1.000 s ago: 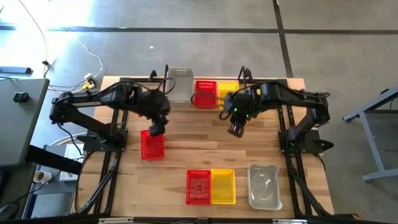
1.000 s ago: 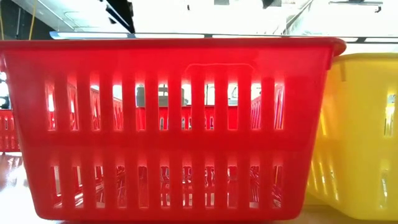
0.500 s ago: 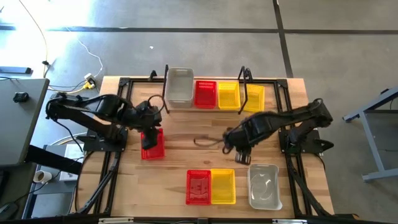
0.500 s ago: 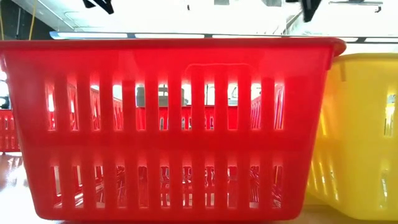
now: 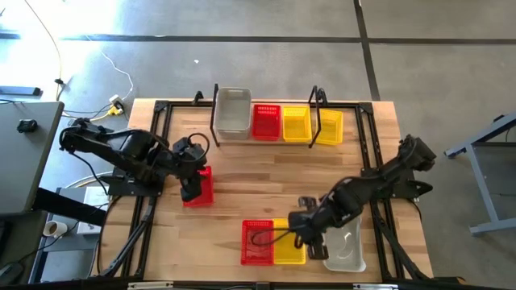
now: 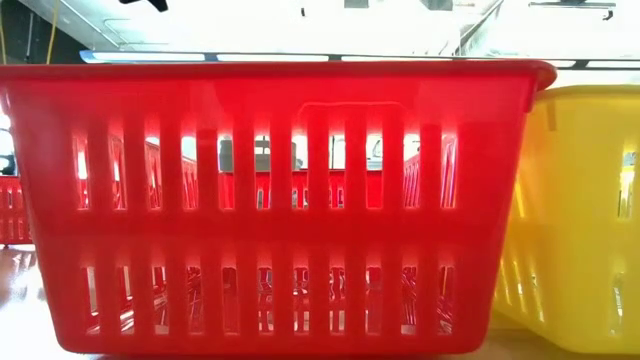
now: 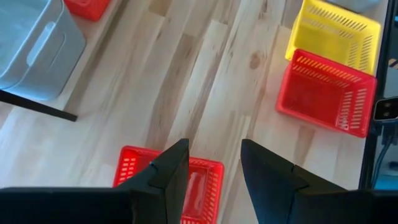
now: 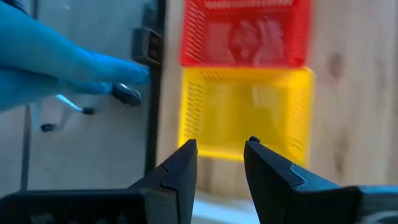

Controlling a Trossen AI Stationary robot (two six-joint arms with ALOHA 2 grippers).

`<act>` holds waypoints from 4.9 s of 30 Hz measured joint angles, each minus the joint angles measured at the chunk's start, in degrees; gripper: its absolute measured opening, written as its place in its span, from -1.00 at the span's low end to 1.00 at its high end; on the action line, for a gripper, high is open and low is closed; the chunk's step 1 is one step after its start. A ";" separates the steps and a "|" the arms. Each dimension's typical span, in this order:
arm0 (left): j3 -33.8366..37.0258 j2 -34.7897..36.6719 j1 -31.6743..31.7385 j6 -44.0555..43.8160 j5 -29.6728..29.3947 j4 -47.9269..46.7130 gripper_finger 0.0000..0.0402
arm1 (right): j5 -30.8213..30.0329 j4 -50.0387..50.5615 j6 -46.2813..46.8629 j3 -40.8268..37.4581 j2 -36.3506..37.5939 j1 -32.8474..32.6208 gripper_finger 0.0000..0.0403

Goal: Stack baskets on shelf by color
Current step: Stack the bottom yellow bin on top of the yellow bin

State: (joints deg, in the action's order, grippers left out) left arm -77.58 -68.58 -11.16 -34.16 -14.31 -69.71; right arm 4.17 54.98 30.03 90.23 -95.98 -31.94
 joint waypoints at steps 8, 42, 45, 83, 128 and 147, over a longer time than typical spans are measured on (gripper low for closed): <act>0.00 0.00 -0.89 -1.71 0.04 0.02 -0.33 | -0.95 -19.60 -0.27 -12.30 0.00 -4.27 -0.42; 0.00 -0.04 -0.92 -3.20 -0.02 0.04 -0.33 | 0.39 -42.75 7.41 -25.00 -12.20 -7.50 -0.43; 0.00 -0.04 -0.92 -3.18 -0.03 0.04 -0.33 | 0.47 -42.76 7.67 -25.00 -12.46 -7.50 -0.54; 0.00 -0.04 -0.87 11.23 -10.62 0.10 -0.33 | -18.12 -22.73 -5.35 -24.98 16.89 13.27 -1.00; 0.00 -0.02 4.88 2.81 -18.65 0.50 -0.33 | -15.56 -8.33 -57.05 -25.50 10.22 53.00 -1.00; 0.00 -0.02 5.20 2.83 -12.36 0.50 -0.33 | -14.79 -9.02 -53.15 -25.50 10.05 53.85 -0.86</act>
State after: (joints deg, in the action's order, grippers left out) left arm -77.58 -68.60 -5.96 -31.33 -26.67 -69.21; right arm -10.62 45.97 -23.12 64.73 -85.93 21.91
